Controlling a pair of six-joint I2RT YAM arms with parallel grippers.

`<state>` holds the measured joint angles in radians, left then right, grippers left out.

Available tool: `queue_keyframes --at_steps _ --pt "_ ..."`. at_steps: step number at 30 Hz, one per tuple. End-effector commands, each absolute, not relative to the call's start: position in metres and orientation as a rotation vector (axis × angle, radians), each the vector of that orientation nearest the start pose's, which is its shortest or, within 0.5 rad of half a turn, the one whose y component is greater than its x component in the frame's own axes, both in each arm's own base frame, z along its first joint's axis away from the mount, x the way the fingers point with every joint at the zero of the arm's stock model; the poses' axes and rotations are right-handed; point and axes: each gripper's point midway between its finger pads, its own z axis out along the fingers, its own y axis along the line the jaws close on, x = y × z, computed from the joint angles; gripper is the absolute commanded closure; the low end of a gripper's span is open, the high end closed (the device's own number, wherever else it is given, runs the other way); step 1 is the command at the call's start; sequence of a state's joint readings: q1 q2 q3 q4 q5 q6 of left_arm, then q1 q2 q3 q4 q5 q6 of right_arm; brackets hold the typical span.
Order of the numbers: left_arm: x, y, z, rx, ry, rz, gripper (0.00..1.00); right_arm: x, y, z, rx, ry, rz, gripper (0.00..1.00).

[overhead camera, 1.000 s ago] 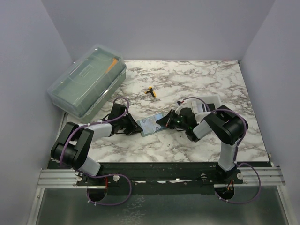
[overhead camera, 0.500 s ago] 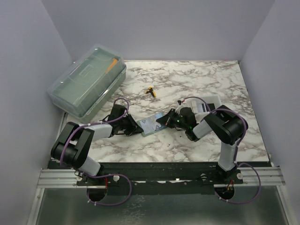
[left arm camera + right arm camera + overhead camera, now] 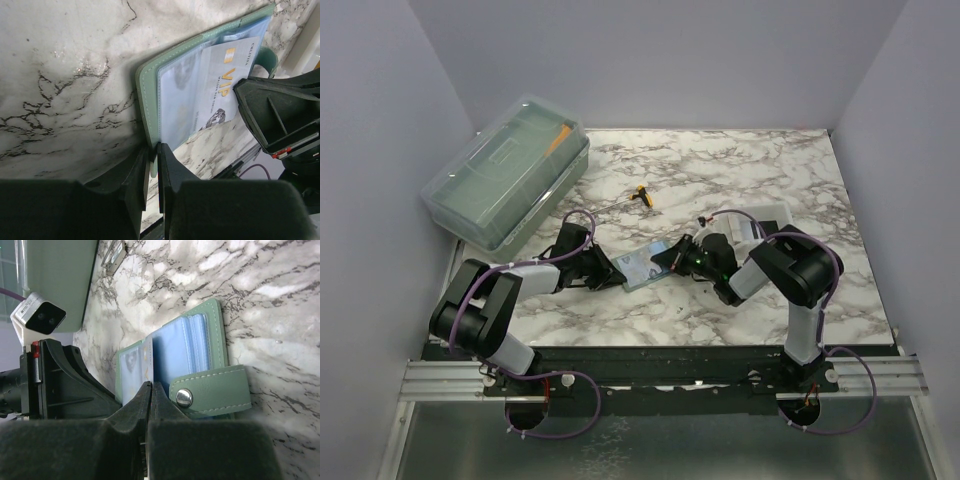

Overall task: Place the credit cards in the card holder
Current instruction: Insert the credit card into the card holder.

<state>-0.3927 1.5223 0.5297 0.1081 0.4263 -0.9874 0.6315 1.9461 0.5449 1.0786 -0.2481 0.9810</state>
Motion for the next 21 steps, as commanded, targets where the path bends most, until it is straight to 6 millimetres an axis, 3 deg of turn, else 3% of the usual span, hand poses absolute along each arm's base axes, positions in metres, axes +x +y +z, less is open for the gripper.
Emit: queue_keyframes --at_steps 1,15,19,21 --pt "0.208 -0.192 -0.026 -0.668 2.818 -0.848 0.8 0.285 0.319 0.016 0.174 2.152 1.294 1.0" --pt "0.219 -0.195 -0.026 -0.649 2.81 -0.846 0.8 0.251 0.343 0.013 -0.036 2.223 1.411 1.0" --pt "0.223 -0.197 -0.026 -0.644 2.811 -0.847 0.81 0.248 0.357 0.002 -0.094 2.309 1.356 1.0" --pt "0.223 -0.197 -0.024 -0.644 2.805 -0.849 0.82 0.25 0.349 -0.001 -0.066 2.343 1.282 0.99"
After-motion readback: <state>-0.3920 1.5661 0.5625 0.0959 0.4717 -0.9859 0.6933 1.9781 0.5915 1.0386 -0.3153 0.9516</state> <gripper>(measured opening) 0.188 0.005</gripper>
